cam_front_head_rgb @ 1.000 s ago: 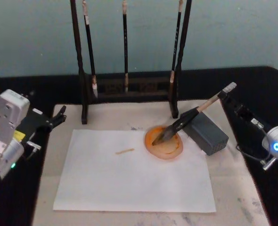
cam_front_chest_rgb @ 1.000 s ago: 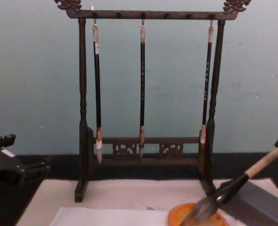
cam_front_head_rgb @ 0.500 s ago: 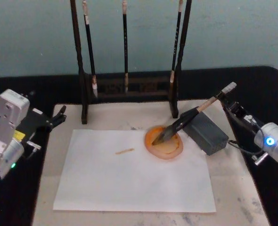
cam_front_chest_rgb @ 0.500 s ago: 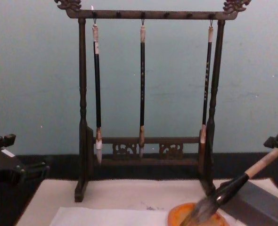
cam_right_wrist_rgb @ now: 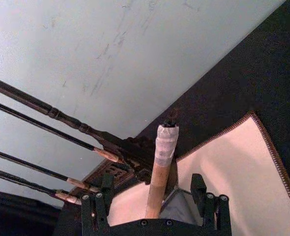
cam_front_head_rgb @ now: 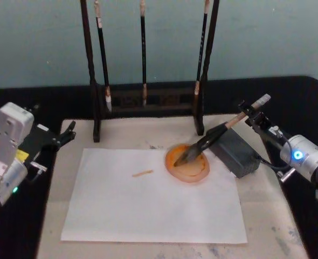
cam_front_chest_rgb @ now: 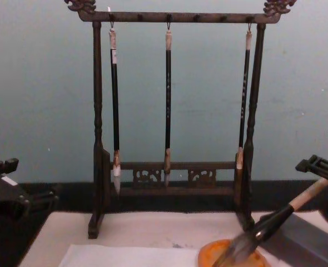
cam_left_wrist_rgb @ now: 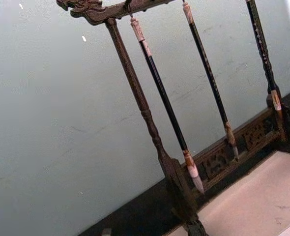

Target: Pick up the brush from the inkstone, write on the paper, then place the brush back to its original position.

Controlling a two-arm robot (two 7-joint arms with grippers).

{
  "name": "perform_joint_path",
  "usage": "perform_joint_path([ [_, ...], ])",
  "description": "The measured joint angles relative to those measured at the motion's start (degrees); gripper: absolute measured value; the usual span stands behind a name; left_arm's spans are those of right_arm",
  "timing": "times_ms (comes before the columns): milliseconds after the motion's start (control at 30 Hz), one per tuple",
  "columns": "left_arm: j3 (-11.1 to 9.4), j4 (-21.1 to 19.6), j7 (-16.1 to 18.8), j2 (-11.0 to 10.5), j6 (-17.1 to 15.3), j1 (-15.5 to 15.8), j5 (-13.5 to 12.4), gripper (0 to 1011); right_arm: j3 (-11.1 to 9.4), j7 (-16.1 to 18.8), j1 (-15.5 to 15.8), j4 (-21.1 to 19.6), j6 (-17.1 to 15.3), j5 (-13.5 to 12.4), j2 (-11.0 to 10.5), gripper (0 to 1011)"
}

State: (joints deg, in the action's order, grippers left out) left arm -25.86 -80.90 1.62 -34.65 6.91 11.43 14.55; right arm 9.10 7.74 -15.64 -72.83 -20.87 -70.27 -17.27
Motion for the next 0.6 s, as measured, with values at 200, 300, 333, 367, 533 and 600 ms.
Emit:
perform_joint_path([
  [200,0.0,0.0,0.0,0.0,0.0,0.0,0.0,1009,1.12,0.54,-1.37,1.8,0.5,-0.43,-0.14,1000],
  [300,0.0,0.0,0.0,0.0,0.0,0.0,0.0,1010,1.39,0.55,-1.51,1.9,0.72,-0.63,-0.23,1000],
  [333,0.0,0.0,0.0,0.0,0.0,0.0,0.0,1010,1.57,0.54,-1.51,1.89,0.86,-0.74,-0.33,1000],
  [367,0.0,0.0,0.0,0.0,0.0,0.0,0.0,1010,1.74,0.54,-1.53,1.88,0.98,-0.84,-0.44,1000],
  [533,0.0,0.0,0.0,0.0,0.0,0.0,0.0,1010,1.7,0.54,-1.53,1.83,0.98,-0.84,-0.43,1000],
  [600,0.0,0.0,0.0,0.0,0.0,0.0,0.0,1010,1.67,0.54,-1.53,1.82,0.98,-0.83,-0.42,1000],
])
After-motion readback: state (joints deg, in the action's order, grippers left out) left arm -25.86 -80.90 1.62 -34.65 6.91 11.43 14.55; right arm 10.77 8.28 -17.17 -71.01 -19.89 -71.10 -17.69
